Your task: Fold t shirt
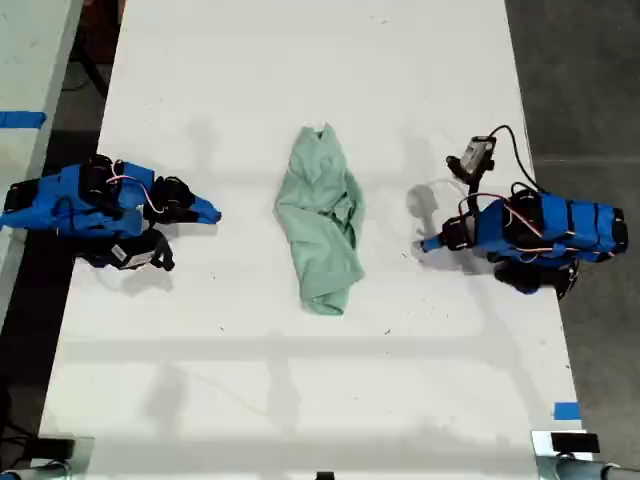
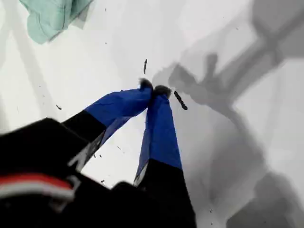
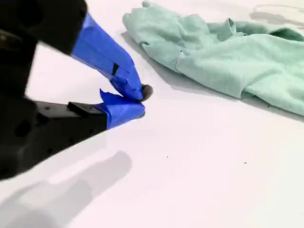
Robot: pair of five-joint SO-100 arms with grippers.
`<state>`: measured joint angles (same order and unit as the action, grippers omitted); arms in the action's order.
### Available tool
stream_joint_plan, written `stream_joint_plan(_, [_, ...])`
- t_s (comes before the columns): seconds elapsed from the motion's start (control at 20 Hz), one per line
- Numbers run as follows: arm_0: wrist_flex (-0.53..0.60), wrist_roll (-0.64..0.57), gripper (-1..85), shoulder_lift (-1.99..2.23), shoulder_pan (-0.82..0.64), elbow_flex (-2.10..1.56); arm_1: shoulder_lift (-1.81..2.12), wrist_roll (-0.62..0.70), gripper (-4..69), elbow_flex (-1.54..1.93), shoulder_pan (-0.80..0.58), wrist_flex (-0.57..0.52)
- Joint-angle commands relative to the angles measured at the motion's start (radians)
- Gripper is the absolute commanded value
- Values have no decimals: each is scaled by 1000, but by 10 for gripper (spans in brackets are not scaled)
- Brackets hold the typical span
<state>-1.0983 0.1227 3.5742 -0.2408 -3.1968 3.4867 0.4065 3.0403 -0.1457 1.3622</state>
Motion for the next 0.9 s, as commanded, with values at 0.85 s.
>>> stream_joint_plan(0.85, [190, -64, -1, -1144, 149, 848, -770, -164, 6, -575, 129, -179])
